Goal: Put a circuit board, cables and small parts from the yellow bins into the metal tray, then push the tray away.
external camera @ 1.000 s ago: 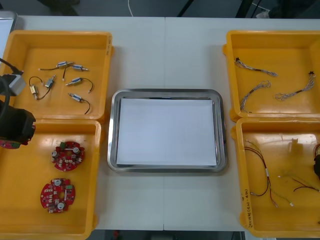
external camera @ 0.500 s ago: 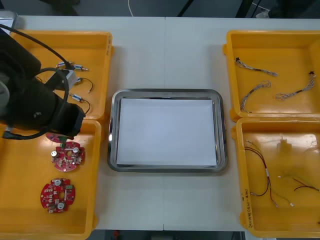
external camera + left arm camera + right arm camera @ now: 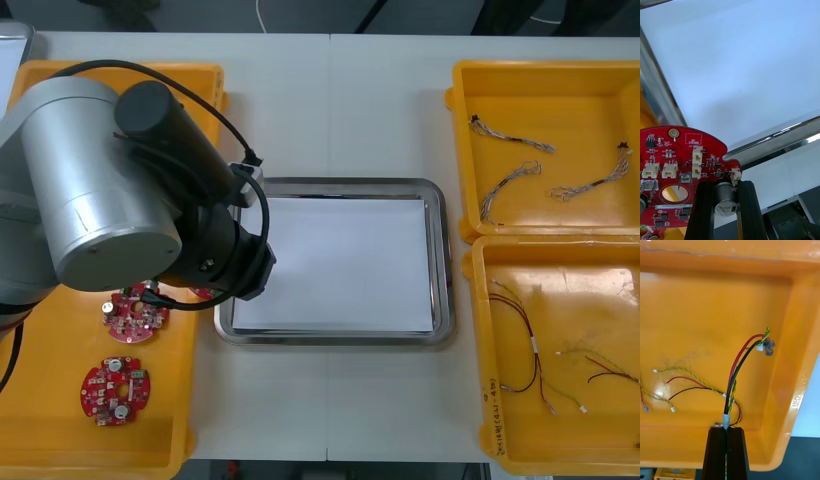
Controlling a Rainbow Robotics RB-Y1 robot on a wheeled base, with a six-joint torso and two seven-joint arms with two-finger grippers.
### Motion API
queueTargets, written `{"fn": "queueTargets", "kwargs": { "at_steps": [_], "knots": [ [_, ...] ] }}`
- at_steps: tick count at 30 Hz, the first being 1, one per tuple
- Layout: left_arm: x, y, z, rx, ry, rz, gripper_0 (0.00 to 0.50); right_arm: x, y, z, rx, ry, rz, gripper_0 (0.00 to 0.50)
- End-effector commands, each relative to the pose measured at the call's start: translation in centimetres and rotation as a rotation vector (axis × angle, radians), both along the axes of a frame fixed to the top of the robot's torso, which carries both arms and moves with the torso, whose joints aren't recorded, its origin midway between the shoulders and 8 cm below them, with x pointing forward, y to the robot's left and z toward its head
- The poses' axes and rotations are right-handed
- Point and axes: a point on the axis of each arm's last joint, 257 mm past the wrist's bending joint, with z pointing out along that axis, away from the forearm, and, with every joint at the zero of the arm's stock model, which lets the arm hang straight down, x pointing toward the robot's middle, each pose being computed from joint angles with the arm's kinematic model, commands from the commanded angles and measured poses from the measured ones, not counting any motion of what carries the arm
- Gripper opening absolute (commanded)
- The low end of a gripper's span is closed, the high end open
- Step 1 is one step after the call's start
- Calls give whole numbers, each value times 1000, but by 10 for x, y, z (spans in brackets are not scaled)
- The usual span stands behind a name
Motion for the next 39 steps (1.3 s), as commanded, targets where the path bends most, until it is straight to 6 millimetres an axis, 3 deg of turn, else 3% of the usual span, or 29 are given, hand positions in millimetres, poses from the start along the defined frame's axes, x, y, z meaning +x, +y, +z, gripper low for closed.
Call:
{"fn": "queueTargets", "kwargs": {
  "at_steps": [1, 10, 19, 23, 30, 39],
  "knots": [
    [1, -32, 3, -66, -13, 58, 4, 8, 14, 52, -114, -56, 146, 0],
    [10, -55, -24, -98, 3, 65, 3, 20, 66, 85, -72, -131, 324, 0],
    [24, -76, -50, -131, 8, 83, 5, 22, 98, 101, -132, -148, 469, 0],
    [27, -81, -59, -132, 12, 85, 3, 32, 117, 111, -139, -178, 524, 0],
    [30, -81, -67, -129, 11, 95, 3, 35, 134, 120, -131, -196, 585, 0],
    [35, -80, -80, -124, 8, 102, 3, 32, 146, 114, -162, -187, 640, 0]
  ]
}}
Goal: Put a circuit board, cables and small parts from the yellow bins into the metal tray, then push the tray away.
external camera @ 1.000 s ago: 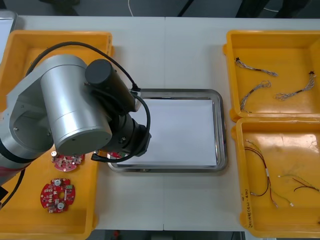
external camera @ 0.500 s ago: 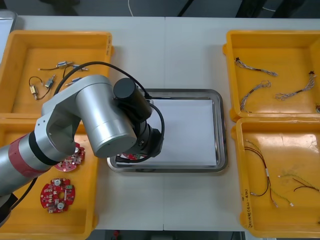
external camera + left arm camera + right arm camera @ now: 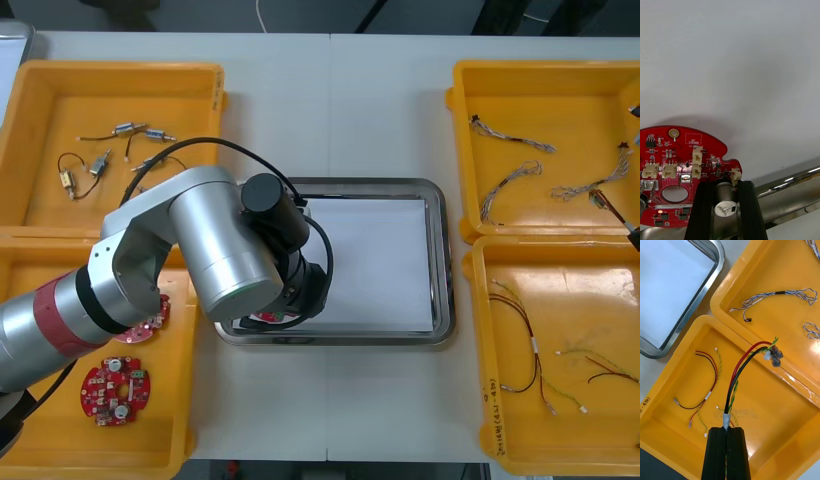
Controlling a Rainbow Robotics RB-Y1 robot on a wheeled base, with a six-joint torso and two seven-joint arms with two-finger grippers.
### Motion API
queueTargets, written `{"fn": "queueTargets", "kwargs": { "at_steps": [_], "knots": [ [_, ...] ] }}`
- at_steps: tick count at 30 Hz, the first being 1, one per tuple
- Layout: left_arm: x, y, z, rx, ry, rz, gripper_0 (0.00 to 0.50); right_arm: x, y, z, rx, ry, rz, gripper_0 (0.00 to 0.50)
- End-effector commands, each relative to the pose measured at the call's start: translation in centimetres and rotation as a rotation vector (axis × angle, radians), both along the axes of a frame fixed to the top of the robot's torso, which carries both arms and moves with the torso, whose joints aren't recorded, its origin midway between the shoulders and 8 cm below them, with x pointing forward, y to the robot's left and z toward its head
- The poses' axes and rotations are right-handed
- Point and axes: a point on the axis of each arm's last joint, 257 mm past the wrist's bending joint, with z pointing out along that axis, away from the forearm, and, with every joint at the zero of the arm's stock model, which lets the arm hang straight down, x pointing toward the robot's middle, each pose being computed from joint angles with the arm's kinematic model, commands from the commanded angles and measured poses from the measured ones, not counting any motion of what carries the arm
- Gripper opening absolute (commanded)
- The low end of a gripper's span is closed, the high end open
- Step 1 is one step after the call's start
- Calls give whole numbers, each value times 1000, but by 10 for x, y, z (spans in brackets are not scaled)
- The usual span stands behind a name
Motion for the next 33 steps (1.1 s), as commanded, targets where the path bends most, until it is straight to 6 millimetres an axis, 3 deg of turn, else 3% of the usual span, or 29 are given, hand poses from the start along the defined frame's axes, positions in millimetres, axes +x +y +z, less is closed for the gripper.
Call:
{"fn": "queueTargets", "kwargs": {
  "at_steps": [1, 5, 6, 7, 8, 9, 12, 22, 28, 33],
  "knots": [
    [3, -23, 12, -44, -27, 11, 3, -2, 5, 8, -86, -32, 60, 0],
    [3, -23, 11, -42, -26, 10, 7, -6, 11, 5, -101, -33, 85, 0],
    [3, -22, 10, -42, -25, 11, 45, -7, 12, 5, -102, -32, 87, 0],
    [2, -22, 10, -43, -22, 13, 169, -8, 13, 4, -103, -31, 94, 0],
    [2, -23, 10, -45, -22, 13, 224, -8, 14, 4, -104, -32, 98, 0],
    [2, -23, 10, -47, -20, 16, 338, -9, 15, 4, -106, -33, 103, 0],
    [2, -24, 11, -51, -20, 23, 500, -11, 18, 4, -115, -39, 117, 0],
    [2, -23, 25, -72, -37, 42, 500, -12, 21, 4, -129, -47, 129, 0],
    [-4, -11, 50, -72, -40, 56, 500, -11, 20, 3, -131, -45, 127, 0],
    [-7, 14, 76, -54, -46, 87, 500, -11, 20, 3, -133, -46, 126, 0]
  ]
}}
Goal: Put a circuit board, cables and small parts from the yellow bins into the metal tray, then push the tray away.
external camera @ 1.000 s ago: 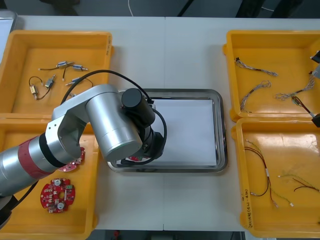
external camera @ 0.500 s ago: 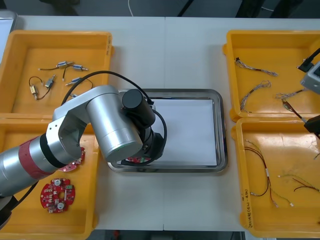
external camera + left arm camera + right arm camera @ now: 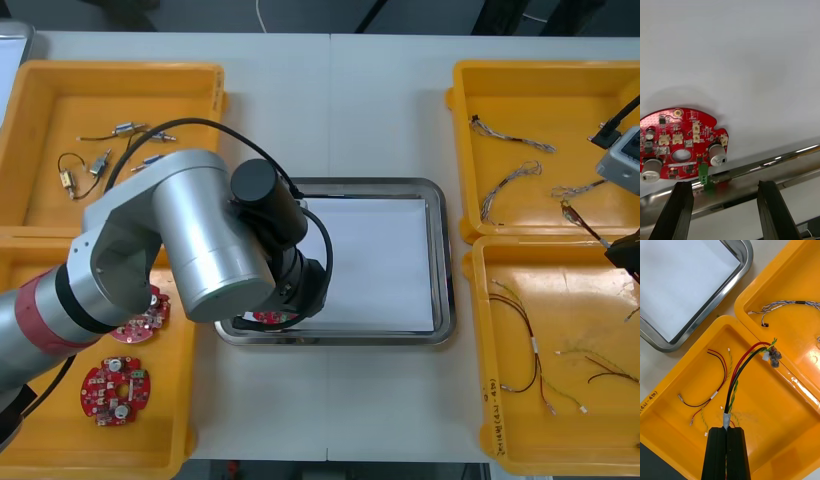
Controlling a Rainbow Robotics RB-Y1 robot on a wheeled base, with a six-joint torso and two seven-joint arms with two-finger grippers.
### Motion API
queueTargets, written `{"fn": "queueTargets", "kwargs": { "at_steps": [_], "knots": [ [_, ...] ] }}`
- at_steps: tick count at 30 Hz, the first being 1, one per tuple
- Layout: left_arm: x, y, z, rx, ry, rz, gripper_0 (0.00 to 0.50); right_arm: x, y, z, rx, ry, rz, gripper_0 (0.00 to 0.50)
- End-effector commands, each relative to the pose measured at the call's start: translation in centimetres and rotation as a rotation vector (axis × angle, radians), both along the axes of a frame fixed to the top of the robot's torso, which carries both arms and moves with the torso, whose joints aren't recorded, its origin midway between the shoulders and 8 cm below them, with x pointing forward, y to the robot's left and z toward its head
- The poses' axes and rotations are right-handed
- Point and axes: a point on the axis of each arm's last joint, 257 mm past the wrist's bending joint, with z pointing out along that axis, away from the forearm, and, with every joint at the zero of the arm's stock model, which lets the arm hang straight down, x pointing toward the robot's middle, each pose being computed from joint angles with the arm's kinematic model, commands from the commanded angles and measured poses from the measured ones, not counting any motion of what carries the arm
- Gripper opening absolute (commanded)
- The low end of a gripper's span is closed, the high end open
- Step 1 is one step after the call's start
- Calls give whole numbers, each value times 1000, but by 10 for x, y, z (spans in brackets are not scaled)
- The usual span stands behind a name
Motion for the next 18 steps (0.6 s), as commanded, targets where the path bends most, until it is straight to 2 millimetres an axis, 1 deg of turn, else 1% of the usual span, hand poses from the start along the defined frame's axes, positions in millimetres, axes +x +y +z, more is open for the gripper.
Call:
{"fn": "queueTargets", "kwargs": {
  "at_steps": [1, 3, 5, 6, 12, 13, 15, 18],
  "knots": [
    [13, 18, 51, -44, -59, 79, 500, 2, -3, 11, -65, -36, 32, 0],
    [15, 27, 59, -41, -64, 93, 500, 2, -3, 11, -65, -35, 32, 0],
    [17, 43, 68, -33, -64, 119, 500, 2, -4, 10, -65, -34, 31, 0],
    [18, 46, 71, -32, -63, 124, 500, 2, -3, 11, -65, -35, 32, 0],
    [25, 85, 101, -49, -46, 190, 500, 1, -2, 11, -65, -35, 37, 0],
    [25, 88, 103, -51, -43, 196, 500, 1, -1, 12, -67, -39, 40, 0],
    [26, 100, 110, -49, -42, 215, 500, 2, 2, 14, -67, -44, 49, 0],
    [28, 124, 124, -42, -41, 258, 500, 4, 13, 16, -73, -52, 76, 0]
  ]
}}
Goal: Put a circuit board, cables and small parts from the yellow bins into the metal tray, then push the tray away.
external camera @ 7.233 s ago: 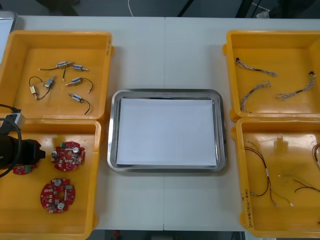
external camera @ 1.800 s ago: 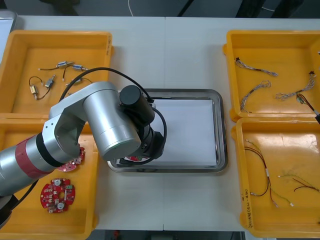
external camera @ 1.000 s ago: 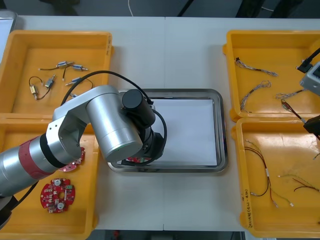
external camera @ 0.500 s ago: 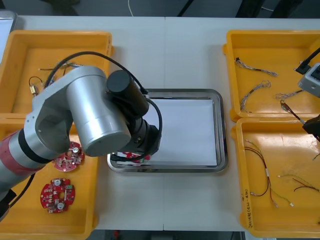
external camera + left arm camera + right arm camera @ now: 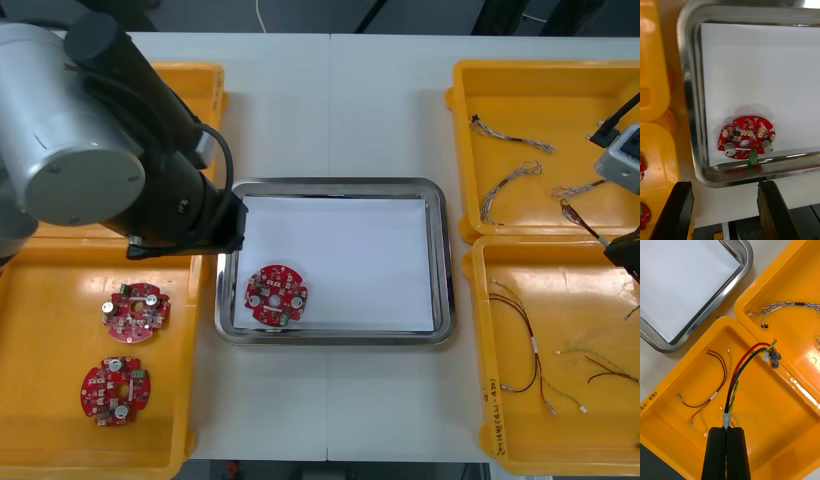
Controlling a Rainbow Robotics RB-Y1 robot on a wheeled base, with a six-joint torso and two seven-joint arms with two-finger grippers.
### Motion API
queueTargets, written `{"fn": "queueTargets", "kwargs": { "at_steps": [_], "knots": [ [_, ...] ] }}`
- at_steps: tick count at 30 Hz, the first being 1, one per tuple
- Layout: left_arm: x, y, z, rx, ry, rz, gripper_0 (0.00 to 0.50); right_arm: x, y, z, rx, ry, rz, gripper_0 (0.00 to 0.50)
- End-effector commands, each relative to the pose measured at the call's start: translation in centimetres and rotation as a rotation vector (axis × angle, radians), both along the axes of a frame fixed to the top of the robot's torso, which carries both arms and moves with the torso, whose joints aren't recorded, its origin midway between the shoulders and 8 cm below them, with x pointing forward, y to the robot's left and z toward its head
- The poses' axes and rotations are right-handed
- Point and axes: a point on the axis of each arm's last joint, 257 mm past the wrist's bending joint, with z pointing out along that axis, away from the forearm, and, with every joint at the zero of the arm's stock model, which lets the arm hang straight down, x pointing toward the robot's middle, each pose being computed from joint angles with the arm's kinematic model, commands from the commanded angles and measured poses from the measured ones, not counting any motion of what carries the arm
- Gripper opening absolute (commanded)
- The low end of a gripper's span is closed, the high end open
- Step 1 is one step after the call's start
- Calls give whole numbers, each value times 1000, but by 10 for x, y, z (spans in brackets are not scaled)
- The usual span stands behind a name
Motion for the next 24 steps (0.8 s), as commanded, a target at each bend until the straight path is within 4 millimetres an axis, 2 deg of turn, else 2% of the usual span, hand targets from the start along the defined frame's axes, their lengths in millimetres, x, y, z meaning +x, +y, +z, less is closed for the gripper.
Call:
{"fn": "queueTargets", "kwargs": {
  "at_steps": [1, 6, 13, 24],
  "knots": [
    [9, 35, 42, 3, -59, 87, 500, 4, 12, 14, -72, -45, 71, 0],
    [17, 67, 61, -33, -73, 172, 500, 12, 26, 16, -107, -61, 112, 0],
    [31, 99, 72, -78, -65, 264, 500, 20, 54, 13, -139, -77, 186, 0],
    [58, 161, 82, -84, -79, 392, 500, 34, 122, 8, -154, -119, 319, 0]
  ]
}}
